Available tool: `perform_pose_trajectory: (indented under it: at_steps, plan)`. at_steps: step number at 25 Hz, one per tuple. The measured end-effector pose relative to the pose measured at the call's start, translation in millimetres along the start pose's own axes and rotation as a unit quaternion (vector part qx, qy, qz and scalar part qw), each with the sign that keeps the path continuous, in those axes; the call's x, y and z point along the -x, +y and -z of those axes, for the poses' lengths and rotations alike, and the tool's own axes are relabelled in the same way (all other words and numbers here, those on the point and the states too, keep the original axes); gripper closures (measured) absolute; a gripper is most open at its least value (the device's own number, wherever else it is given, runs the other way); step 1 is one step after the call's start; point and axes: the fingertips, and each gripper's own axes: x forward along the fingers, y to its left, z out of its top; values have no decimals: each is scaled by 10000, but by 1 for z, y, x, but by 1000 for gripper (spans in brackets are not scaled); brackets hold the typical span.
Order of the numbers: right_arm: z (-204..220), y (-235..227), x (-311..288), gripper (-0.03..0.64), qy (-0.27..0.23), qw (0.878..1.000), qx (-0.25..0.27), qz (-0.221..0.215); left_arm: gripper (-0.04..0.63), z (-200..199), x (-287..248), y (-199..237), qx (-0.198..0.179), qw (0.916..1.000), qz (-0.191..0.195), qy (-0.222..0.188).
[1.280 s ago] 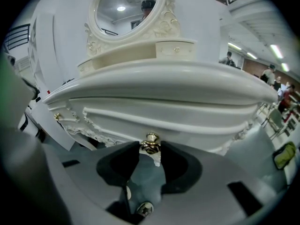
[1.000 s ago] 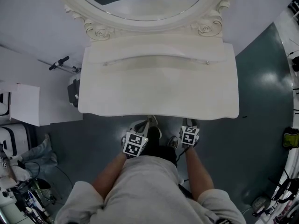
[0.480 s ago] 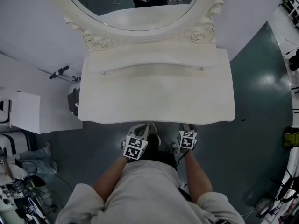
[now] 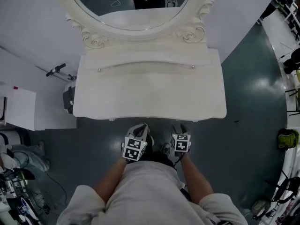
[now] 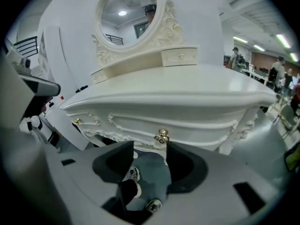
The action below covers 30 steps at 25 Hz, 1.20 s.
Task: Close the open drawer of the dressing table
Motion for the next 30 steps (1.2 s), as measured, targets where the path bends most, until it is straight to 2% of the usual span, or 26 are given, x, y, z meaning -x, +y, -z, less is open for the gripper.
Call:
perform_pose_trajectory:
  at_steps: [4, 5, 7, 9, 15, 19, 25, 30]
  plan:
    - [-2, 18, 21, 410, 45, 9993, 306, -212, 588, -5, 6, -14, 158, 9997, -80, -194]
    - [-4, 25, 27, 445, 38, 9985, 475, -265, 588, -8, 8, -17, 223, 9994, -101, -257]
    - [-15, 40, 44, 577, -129, 9953, 889, -352, 588, -16, 17, -23, 324, 9984, -164, -427]
    - [-40, 57, 66, 600, -575, 9903, 1170, -483, 588, -29, 30, -27, 343, 9968, -258, -675]
    - [-131, 85, 144, 601, -2083, 9665, 1265, -805, 588, -76, 65, -42, 374, 9872, -468, -1479]
    - [-165, 93, 193, 601, -2756, 9500, 1157, -900, 588, -100, 85, -56, 367, 9794, -532, -1915]
    - [-184, 97, 249, 601, -3275, 9326, 1236, -880, 588, -122, 113, -78, 485, 9655, -558, -2496]
    - [-181, 99, 288, 601, -3551, 9231, 1213, -842, 588, -122, 132, -102, 243, 9600, -587, -2728]
